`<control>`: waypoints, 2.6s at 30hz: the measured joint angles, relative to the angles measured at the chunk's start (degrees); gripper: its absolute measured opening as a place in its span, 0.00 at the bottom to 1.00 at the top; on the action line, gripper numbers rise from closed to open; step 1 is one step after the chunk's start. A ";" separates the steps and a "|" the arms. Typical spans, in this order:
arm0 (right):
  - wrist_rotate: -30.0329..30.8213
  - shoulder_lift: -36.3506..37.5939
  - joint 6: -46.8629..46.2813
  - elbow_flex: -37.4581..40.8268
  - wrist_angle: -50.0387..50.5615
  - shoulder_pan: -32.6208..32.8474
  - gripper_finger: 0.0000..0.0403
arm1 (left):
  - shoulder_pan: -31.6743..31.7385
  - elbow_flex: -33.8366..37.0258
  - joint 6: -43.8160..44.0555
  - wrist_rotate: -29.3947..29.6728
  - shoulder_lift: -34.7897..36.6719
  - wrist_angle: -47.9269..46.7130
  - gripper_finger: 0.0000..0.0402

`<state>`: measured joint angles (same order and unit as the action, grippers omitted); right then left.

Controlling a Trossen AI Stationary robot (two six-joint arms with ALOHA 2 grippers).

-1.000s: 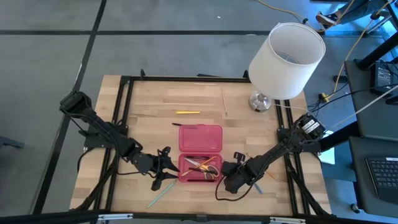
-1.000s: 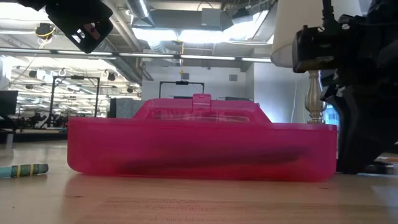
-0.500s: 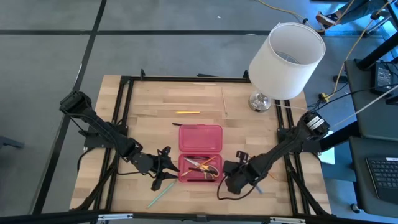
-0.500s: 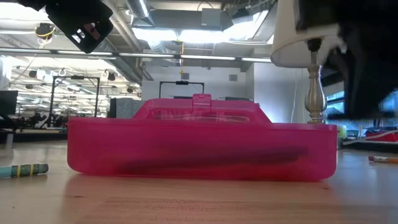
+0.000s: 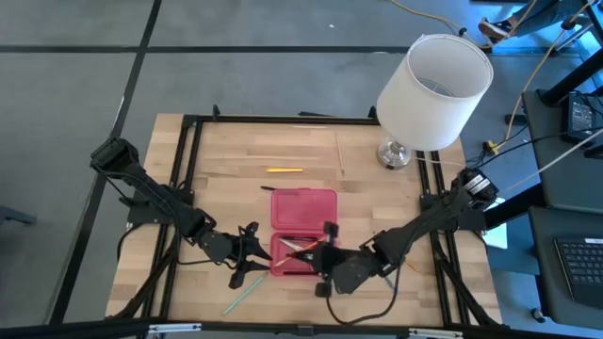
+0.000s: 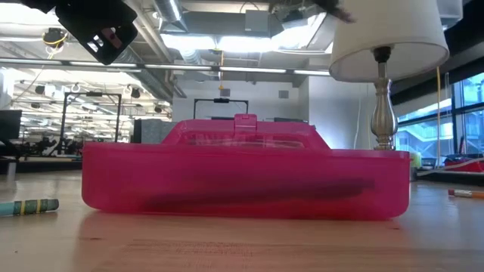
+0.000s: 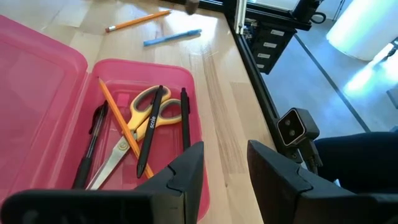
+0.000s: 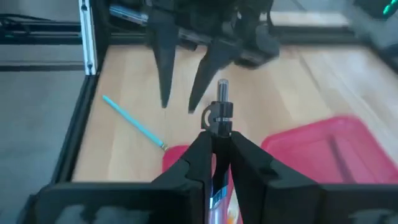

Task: Pick & place school supplies into a supply box
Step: Put the black pen into the red supply box, then put the blue pencil into the red supply box

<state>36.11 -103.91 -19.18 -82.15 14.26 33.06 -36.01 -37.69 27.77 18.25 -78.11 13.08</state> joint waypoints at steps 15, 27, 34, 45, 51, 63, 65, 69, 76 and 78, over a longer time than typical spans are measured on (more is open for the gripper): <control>-8.85 -11.71 1.38 0.04 -2.02 -4.86 0.13 | -0.02 0.00 0.13 -11.93 0.00 0.01 0.29; -14.57 -16.88 1.24 0.05 -1.99 -5.88 0.13 | -0.02 0.00 -0.02 -11.75 0.02 0.02 0.29; -19.51 -16.84 1.35 0.07 -2.15 -5.88 0.13 | -0.02 0.00 -0.02 -11.72 0.01 0.02 0.29; -19.23 -16.84 -0.37 0.07 -2.68 -5.90 0.26 | -0.02 0.00 -0.02 -8.61 0.01 0.02 0.29; -19.94 -16.82 1.45 -5.45 7.19 -5.87 0.33 | 0.00 0.00 0.39 -5.75 0.01 0.03 0.29; -12.32 -15.01 -0.17 -8.85 20.21 4.00 0.34 | -0.02 0.00 8.17 -5.71 0.02 3.88 0.29; -11.45 -14.39 -0.90 -8.87 24.68 5.82 0.34 | 0.02 0.00 7.15 -4.89 0.02 3.89 0.29; -2.76 -13.08 -6.81 -8.05 36.87 9.01 0.34 | 0.03 0.00 7.83 -3.29 0.02 3.87 0.29; 6.09 -3.33 -24.53 3.08 39.28 15.42 0.34 | 0.00 0.00 5.74 -4.26 0.02 3.93 0.29; 5.83 0.40 -25.20 7.31 33.11 16.87 0.34 | 0.00 0.00 4.72 -4.36 0.02 4.60 0.29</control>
<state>41.94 -103.51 -44.37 -74.84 47.36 49.93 -36.01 -37.69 32.49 13.89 -78.08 17.68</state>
